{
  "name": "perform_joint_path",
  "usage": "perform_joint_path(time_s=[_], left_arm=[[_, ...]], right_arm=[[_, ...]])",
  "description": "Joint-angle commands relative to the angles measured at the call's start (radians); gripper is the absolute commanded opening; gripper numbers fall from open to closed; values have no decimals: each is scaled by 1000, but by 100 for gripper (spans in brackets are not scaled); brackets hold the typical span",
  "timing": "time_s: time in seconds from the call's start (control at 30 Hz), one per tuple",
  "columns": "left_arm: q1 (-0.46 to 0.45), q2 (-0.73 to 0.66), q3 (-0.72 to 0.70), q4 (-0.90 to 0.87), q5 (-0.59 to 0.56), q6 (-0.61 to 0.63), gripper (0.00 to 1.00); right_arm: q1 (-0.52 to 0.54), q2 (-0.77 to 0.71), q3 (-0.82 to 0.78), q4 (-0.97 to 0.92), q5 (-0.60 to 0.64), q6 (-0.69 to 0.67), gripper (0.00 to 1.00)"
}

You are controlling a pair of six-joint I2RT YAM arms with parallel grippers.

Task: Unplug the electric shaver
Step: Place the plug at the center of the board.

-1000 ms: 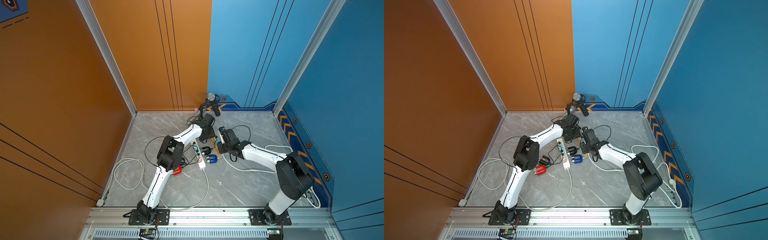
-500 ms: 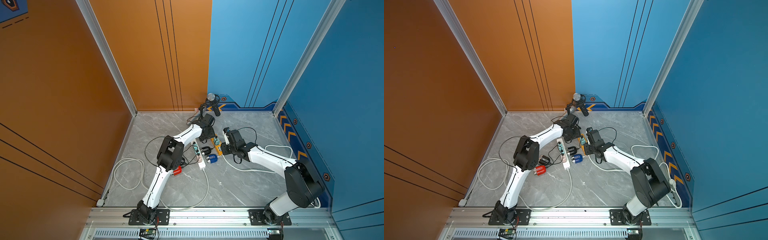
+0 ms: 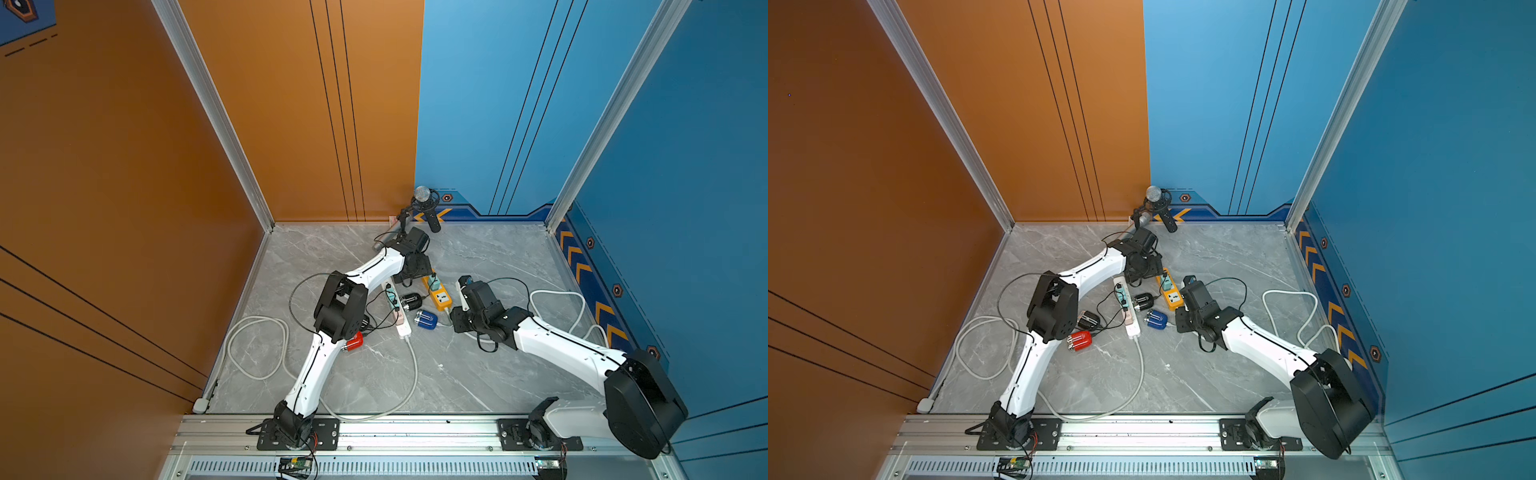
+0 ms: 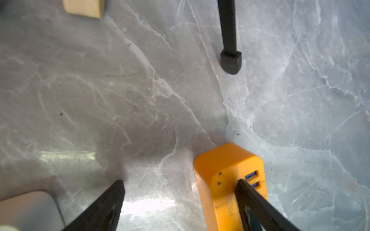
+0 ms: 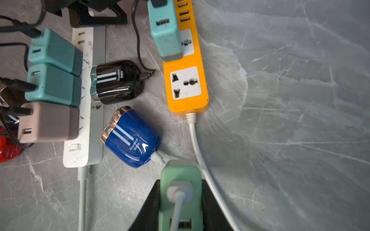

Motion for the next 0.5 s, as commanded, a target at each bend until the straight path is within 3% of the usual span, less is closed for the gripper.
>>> perform_joint_path(time_s=[0.0, 0.1, 0.47], left_arm=[[-15, 0, -7, -116, -47, 60, 96], [-13, -12, 7, -114, -61, 85, 100], [0, -68, 40, -115, -120, 173, 98]], right_arm=[[15, -63, -60, -32, -4, 57, 15], [15, -109, -108, -39, -29, 57, 16], [23, -156, -241, 37, -46, 168, 21]])
